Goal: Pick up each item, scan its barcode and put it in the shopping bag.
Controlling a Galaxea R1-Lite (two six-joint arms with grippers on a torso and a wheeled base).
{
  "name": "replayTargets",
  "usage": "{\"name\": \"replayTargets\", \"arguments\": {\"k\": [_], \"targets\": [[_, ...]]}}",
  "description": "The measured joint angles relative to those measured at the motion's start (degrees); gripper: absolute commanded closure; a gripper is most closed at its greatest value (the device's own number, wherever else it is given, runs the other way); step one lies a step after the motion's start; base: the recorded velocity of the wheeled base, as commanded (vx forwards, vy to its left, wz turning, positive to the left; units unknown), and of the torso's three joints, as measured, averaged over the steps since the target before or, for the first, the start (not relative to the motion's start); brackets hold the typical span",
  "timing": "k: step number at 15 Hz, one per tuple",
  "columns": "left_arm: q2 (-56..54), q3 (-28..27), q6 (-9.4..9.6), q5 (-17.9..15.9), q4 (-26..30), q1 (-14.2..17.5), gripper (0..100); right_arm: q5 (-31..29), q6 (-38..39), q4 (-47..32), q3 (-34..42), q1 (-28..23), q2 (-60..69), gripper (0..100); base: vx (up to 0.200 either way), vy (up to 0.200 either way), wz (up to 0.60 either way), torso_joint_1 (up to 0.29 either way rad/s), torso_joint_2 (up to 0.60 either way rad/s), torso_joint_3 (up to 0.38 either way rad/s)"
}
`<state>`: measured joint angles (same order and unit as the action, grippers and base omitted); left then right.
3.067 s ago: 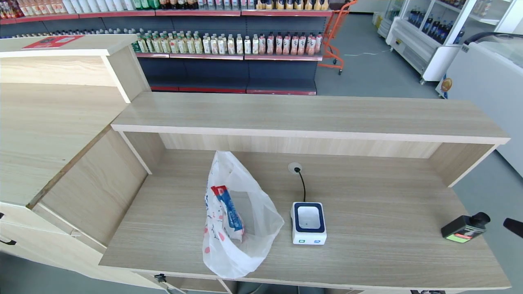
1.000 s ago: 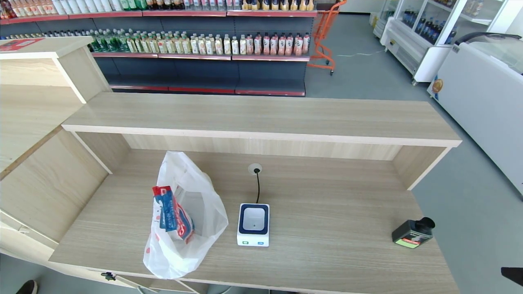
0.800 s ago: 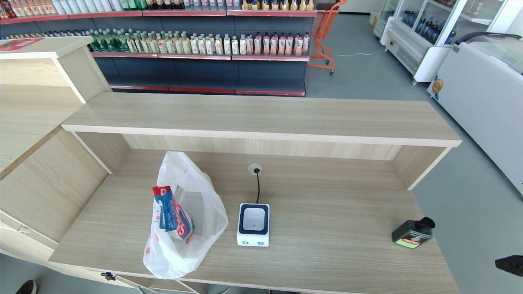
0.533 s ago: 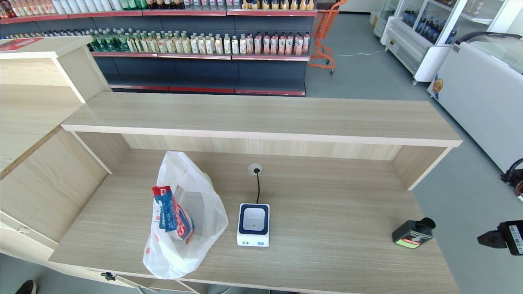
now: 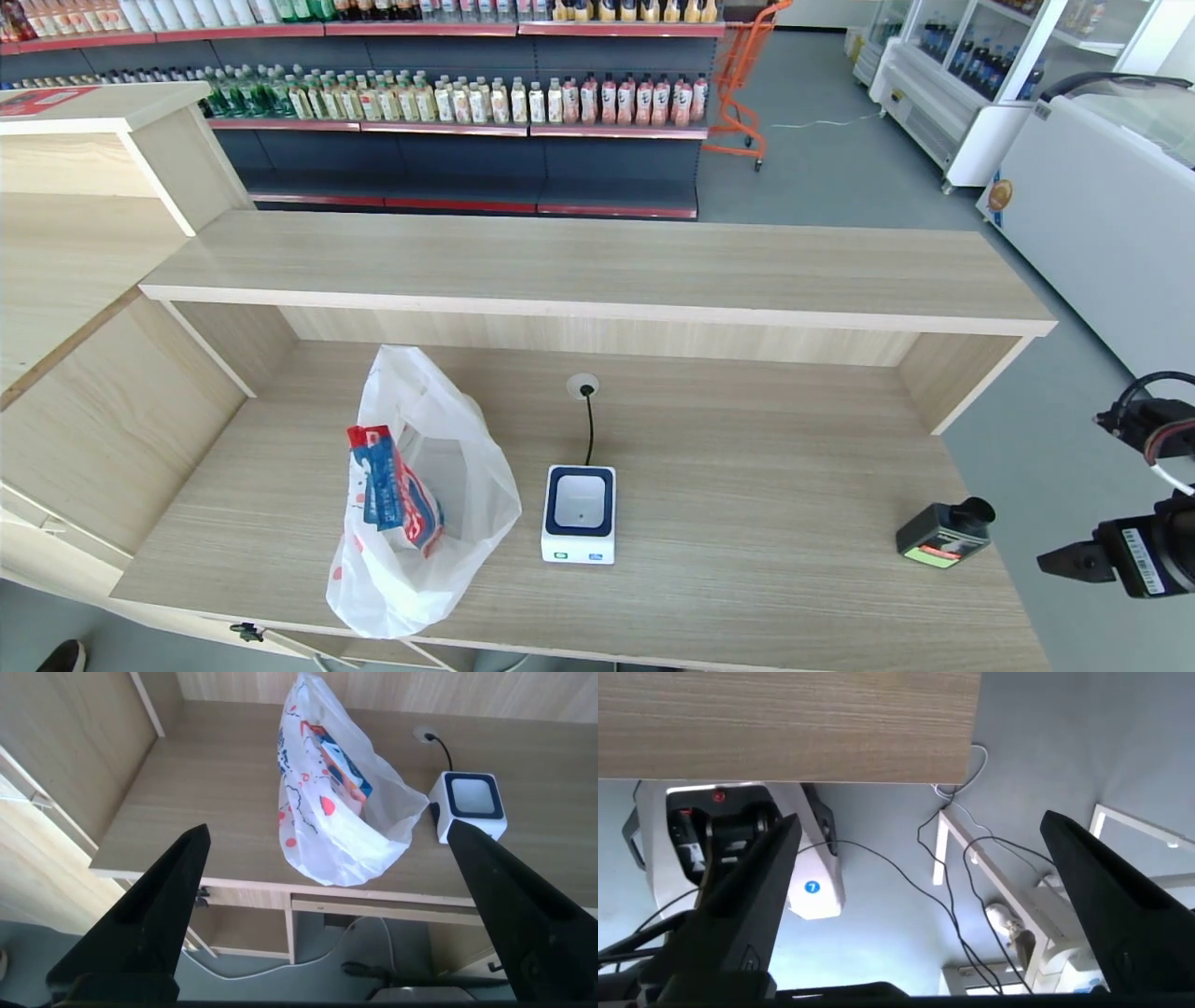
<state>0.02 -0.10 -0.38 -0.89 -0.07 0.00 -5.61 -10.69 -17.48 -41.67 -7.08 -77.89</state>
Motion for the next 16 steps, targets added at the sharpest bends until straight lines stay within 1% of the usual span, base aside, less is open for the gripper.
{"name": "replayTargets", "arguments": {"k": [4, 7, 8, 11, 13, 14, 15, 16], "targets": [[0.00, 0.00, -0.02, 0.00, 0.00, 0.00, 0, 0.15, 0.49, -0.04, 0.61, 1.33, 0.63, 0, 0.000, 0.000, 0.00, 0.000, 0.00, 0.000], [0.00, 0.00, -0.06, 0.00, 0.00, 0.00, 0, -0.57, 0.44, -0.15, 0.77, 1.39, 0.55, 0, -0.200, 0.000, 0.00, 0.002, 0.00, 0.002], [0.00, 0.00, 0.05, 0.00, 0.00, 0.00, 0, -1.21, 0.35, -0.15, 0.79, 1.28, 0.35, 0, 0.000, 0.000, 0.00, 0.000, 0.00, 0.000], [0.00, 0.00, 0.00, 0.00, 0.00, 0.00, 0, -5.32, -0.09, -0.15, 0.82, 1.30, -0.83, 0, 0.000, 0.000, 0.00, 0.000, 0.00, 0.000], [0.00, 0.00, 0.02, -0.04, 0.00, -0.05, 0, -8.90, -2.69, -0.24, 1.04, 1.24, -1.79, 0, 0.000, 0.000, 0.00, 0.000, 0.00, 0.000], [0.00, 0.00, 0.02, -0.04, 0.00, -0.02, 0, -9.65, -4.25, 0.11, 1.29, 1.07, -2.43, 0, 0.000, 0.000, 0.00, 0.000, 0.00, 0.000], [0.00, 0.00, 0.02, -0.01, 0.00, 0.00, 0, -9.91, -5.42, 1.41, 1.45, 0.74, -3.45, 0, 0.000, 0.000, 0.00, 0.000, 0.00, 0.000], [0.00, 0.00, 0.02, -0.01, 0.00, 0.00, 0, -10.15, -6.11, 5.14, 1.67, 0.45, -5.05, 0, 0.000, 0.000, 0.00, 0.000, 0.00, 0.000]]}}
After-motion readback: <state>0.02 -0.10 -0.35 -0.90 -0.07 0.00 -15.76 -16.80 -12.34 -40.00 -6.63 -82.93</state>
